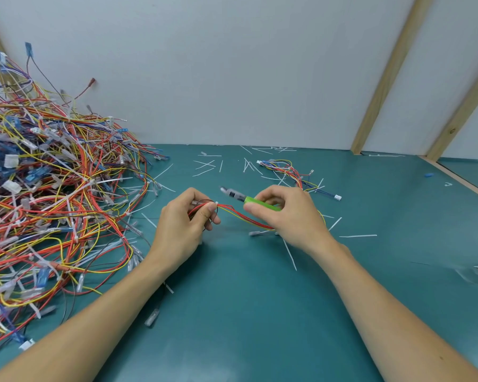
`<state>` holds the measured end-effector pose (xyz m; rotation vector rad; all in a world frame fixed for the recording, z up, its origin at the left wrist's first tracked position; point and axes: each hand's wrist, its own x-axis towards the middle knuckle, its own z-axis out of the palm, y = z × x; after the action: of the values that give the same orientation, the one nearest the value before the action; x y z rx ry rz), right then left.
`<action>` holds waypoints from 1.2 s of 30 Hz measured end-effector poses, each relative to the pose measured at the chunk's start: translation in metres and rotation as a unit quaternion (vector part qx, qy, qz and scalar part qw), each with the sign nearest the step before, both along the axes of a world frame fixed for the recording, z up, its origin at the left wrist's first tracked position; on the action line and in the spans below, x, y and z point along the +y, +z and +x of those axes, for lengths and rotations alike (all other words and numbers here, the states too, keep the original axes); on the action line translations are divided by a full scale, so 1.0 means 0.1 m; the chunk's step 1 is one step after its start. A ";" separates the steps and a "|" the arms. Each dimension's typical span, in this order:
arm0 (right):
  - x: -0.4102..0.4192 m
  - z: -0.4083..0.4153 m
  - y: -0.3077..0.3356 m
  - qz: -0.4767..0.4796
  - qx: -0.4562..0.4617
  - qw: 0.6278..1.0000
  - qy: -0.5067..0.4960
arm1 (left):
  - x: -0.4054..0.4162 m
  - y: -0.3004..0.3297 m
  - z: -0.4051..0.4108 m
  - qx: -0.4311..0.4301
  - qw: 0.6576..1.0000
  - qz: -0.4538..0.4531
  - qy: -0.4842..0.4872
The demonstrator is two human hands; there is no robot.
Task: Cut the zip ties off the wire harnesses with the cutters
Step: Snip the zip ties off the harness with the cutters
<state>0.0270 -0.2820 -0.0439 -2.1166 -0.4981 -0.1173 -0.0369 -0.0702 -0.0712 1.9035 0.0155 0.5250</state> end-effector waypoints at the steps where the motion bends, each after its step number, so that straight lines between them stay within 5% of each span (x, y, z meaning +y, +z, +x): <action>1: 0.03 0.00 0.01 0.022 0.024 0.999 -0.006 | 0.00 0.00 0.00 0.000 1.000 -0.003 -0.003; 5: 0.03 0.02 0.08 0.116 0.148 0.982 0.011 | 0.03 0.01 -0.01 -0.005 1.000 -0.015 -0.005; 12: -0.03 0.08 0.12 0.264 0.182 0.945 -0.072 | 0.14 0.03 0.02 0.022 0.999 0.008 -0.029; 18: -0.23 0.20 0.06 0.107 0.028 0.979 -0.171 | 0.14 0.04 -0.02 -0.001 0.995 0.090 -0.029; 25: -0.19 0.17 0.02 0.012 0.052 0.992 -0.115 | 0.27 0.06 0.00 -0.051 0.970 0.226 0.074; 36: -0.02 0.03 -0.11 -0.103 0.058 0.993 -0.006 | 0.41 0.08 0.04 -0.013 0.977 0.185 0.104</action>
<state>0.0297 -0.2839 -0.0550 -2.3119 -0.4438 0.0523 -0.0331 -0.0297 -0.0635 2.2718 0.1075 0.7349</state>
